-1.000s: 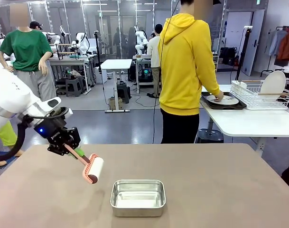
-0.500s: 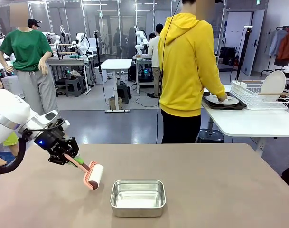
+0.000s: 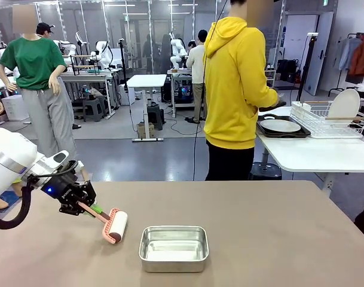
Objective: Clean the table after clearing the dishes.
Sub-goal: When the right (or left) Handle tray is removed, use the right hand (or left hand) to clean the right (or left) side of the table with the Lint Roller.
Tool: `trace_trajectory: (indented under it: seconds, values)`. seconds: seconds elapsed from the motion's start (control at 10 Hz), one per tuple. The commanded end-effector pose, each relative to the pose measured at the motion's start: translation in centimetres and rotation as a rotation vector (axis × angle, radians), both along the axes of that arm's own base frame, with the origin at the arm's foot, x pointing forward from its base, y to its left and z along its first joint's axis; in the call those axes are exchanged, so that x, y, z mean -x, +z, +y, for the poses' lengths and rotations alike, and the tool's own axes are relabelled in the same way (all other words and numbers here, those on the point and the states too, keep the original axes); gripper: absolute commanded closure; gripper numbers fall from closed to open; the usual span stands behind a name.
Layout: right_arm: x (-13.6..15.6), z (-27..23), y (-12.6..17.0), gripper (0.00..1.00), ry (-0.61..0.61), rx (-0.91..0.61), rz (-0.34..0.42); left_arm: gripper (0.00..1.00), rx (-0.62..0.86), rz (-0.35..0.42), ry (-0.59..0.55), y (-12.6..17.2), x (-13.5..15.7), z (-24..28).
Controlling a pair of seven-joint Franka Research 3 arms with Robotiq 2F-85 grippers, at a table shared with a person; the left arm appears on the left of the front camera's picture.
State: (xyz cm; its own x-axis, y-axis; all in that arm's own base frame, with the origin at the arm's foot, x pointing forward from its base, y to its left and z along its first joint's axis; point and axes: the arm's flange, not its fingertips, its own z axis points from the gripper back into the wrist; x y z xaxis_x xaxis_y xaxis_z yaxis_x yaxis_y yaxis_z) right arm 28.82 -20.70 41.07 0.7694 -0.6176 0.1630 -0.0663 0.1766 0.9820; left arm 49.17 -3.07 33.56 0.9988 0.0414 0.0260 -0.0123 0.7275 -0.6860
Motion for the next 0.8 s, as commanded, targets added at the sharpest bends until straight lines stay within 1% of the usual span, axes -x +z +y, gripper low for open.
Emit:
trace_trajectory:
  seconds: [0.0, 0.2, 0.3, 0.4, 0.6, 0.7]
  values:
    - [0.3, 0.3, 0.3, 0.0, -0.003, -0.01, -0.005, 0.8, -0.057, -0.026, 0.037, -2.5, -1.0, 1.5]
    - [0.3, 0.3, 0.3, 0.0, -0.003, -0.01, -0.005, 0.8, -0.082, -0.034, 0.02, -1.8, -0.4, 2.6]
    - [0.3, 0.3, 0.3, 0.0, -0.003, -0.01, -0.005, 0.8, -0.12, -0.041, 0.019, -1.3, 0.3, 4.1]
    - [0.3, 0.3, 0.3, 0.0, -0.003, -0.01, -0.005, 0.8, -0.173, -0.053, 0.043, -0.9, 0.9, 6.0]
    - [0.3, 0.3, 0.3, 0.0, -0.003, -0.01, -0.005, 0.8, -0.203, -0.058, 0.1, 0.7, 2.5, 10.5]
    - [0.3, 0.3, 0.3, 0.0, -0.003, -0.01, -0.005, 0.8, -0.209, -0.058, 0.146, 1.6, 3.7, 12.9]
